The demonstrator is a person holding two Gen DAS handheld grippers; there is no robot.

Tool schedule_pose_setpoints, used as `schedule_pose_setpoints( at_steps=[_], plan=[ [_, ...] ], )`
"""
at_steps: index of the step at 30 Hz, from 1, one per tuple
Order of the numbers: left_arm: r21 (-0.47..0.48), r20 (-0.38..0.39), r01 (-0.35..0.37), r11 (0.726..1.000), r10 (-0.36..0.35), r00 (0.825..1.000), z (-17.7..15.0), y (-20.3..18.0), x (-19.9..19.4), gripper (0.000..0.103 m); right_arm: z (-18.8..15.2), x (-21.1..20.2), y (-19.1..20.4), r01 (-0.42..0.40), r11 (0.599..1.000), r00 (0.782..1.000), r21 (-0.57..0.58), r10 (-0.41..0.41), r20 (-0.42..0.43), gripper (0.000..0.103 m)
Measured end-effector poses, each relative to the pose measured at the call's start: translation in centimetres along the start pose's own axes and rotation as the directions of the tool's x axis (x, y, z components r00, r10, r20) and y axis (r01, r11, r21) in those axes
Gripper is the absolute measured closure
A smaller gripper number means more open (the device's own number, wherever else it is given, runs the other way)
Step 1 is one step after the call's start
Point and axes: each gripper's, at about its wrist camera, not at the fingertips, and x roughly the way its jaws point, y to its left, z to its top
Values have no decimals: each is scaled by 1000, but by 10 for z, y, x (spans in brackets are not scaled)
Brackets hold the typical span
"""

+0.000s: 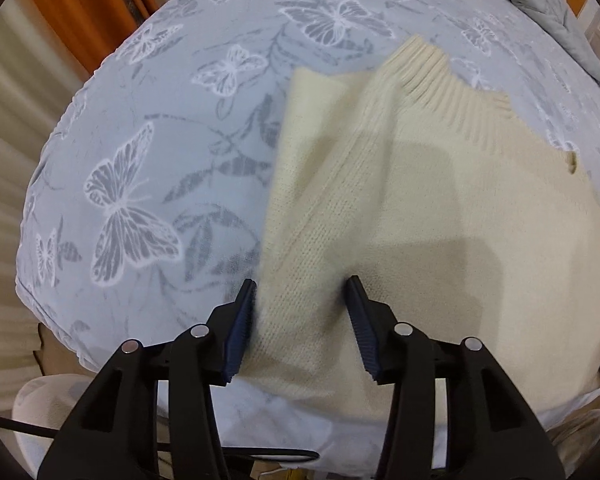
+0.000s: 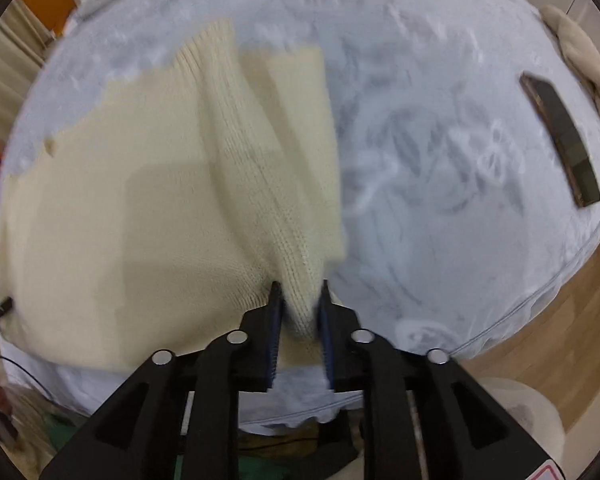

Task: Fold small clothes
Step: 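Lower the folded side onto the cardigan and open both grippers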

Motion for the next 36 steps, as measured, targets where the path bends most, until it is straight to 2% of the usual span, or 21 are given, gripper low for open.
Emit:
schedule_pose_setpoints(
  at_steps=[2, 4, 6, 8, 10, 11, 12, 13, 14, 15, 17, 19, 21, 23, 24, 27, 29, 31, 32, 34, 36],
  plan=[
    [-27, 28, 46, 999, -46, 999, 4, 4, -14, 52, 10, -21, 4, -4, 1000, 997, -1, 4, 78, 69],
    [-63, 91, 115, 991, -109, 990, 16, 8, -31, 38, 30, -35, 13, -38, 999, 989, -30, 42, 139, 46],
    [-81, 136, 135, 987, -123, 983, 35, 3, -38, 21, 53, -34, 21, -55, 998, 985, -44, 61, 161, 43],
    [-79, 130, 151, 985, -140, 982, 54, -6, -30, 19, 83, -19, 31, -74, 996, 986, -50, 81, 147, 43],
    [-73, 84, 154, 985, -148, 985, 75, -19, -9, 19, 105, 4, 38, -62, 997, 989, -51, 68, 129, 42],
    [-73, 68, 149, 986, -144, 987, 82, -24, 1, 23, 115, 19, 43, -46, 998, 992, -46, 51, 116, 42],
    [-60, 68, 150, 987, -145, 987, 89, -30, 12, 49, 121, 31, 47, -37, 998, 994, -44, 41, 100, 54],
    [-37, 49, 144, 989, -142, 989, 95, -37, 23, 66, 126, 44, 51, -40, 998, 997, -47, 43, 67, 94],
    [-25, 24, 128, 991, -128, 991, 96, -40, 29, 90, 127, 49, 55, -78, 996, 996, -47, 80, 37, 93],
    [-25, 17, 127, 992, -126, 992, 99, -43, 30, 92, 127, 39, 58, -77, 996, 993, -55, 81, 88, 93],
    [-17, 75, 153, 988, -152, 986, 101, -45, 18, 92, 128, 6, 58, -116, 992, 968, -57, 125, 216, 94],
    [-15, 112, 167, 986, -165, 980, 107, -44, 9, 92, 131, -7, 44, -143, 990, 950, -1, 138, 282, 93],
    [-19, 69, 124, 992, -122, 990, 112, -47, 27, 91, 135, 18, 35, -113, 993, 968, 34, 103, 227, 89],
    [-9, 24, 82, 997, -82, 996, 114, -51, 46, 88, 137, 63, 30, -78, 996, 996, 45, 76, 47, 89],
    [6, 44, 63, 998, -63, 997, 113, -52, 41, 87, 136, 62, 29, -88, 995, 994, 55, 85, 62, 87],
    [29, 84, 44, 999, -46, 995, 105, -52, 10, 82, 122, 5, 34, -61, 995, 969, 77, 40, 243, 72],
    [36, 139, 62, 997, -67, 988, 91, -48, -14, 69, 106, -26, 45, -87, 995, 946, 41, 70, 318, 71],
    [62, 143, 119, 991, -127, 982, 71, -55, -31, 68, 95, -35, 64, -154, 988, 947, -29, 156, 281, 92],
    [78, 138, 140, 987, -150, 979, 57, -62, -36, 68, 82, -33, 84, -200, 976, 949, -83, 214, 233, 96],
    [115, 99, 162, 980, -174, 980, 35, -78, -33, 68, 56, -21, 120, -226, 956, 956, -189, 255, 146, 98],
    [158, 29, 160, 974, -166, 986, 16, -97, -12, 68, 36, 17, 157, -185, 932, 977, -313, 209, 47, 98]
  ],
)
